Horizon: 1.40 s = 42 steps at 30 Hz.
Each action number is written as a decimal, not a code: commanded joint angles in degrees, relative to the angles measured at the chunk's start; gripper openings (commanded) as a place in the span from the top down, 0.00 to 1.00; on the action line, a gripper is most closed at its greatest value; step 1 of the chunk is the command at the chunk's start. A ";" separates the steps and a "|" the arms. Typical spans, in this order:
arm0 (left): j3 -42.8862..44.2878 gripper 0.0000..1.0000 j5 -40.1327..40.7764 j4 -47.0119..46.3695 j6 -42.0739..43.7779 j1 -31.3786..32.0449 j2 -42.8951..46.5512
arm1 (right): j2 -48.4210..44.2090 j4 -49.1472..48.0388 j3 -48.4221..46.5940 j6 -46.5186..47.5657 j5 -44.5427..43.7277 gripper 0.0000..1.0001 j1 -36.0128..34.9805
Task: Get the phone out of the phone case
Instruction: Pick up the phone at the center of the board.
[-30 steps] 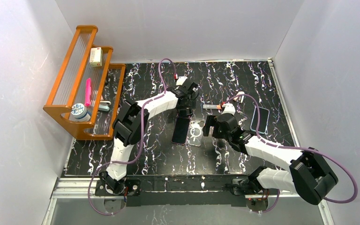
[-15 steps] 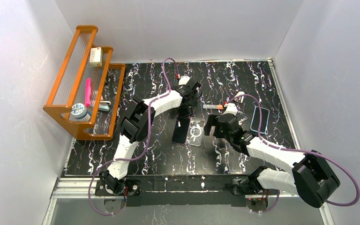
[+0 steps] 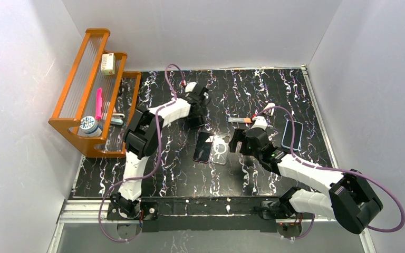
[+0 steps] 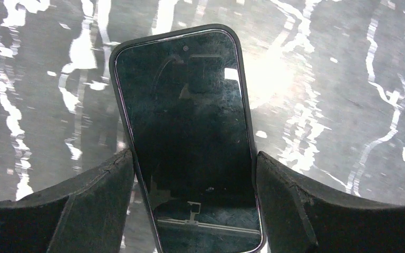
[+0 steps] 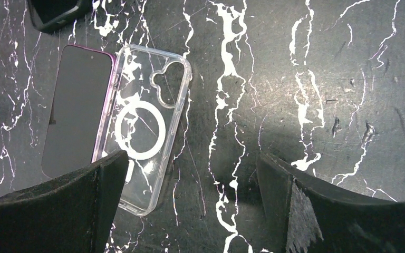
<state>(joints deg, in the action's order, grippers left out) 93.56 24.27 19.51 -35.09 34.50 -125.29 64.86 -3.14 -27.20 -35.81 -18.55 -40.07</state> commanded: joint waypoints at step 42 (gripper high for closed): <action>-28.72 1.00 -21.87 -17.87 -10.75 -9.33 29.21 | 8.28 -16.54 -5.13 -8.39 22.07 0.01 -0.20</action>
<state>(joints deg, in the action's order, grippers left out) 66.92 4.49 8.03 -41.69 24.40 -104.18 71.81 -13.10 -28.38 -42.28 -0.54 -39.88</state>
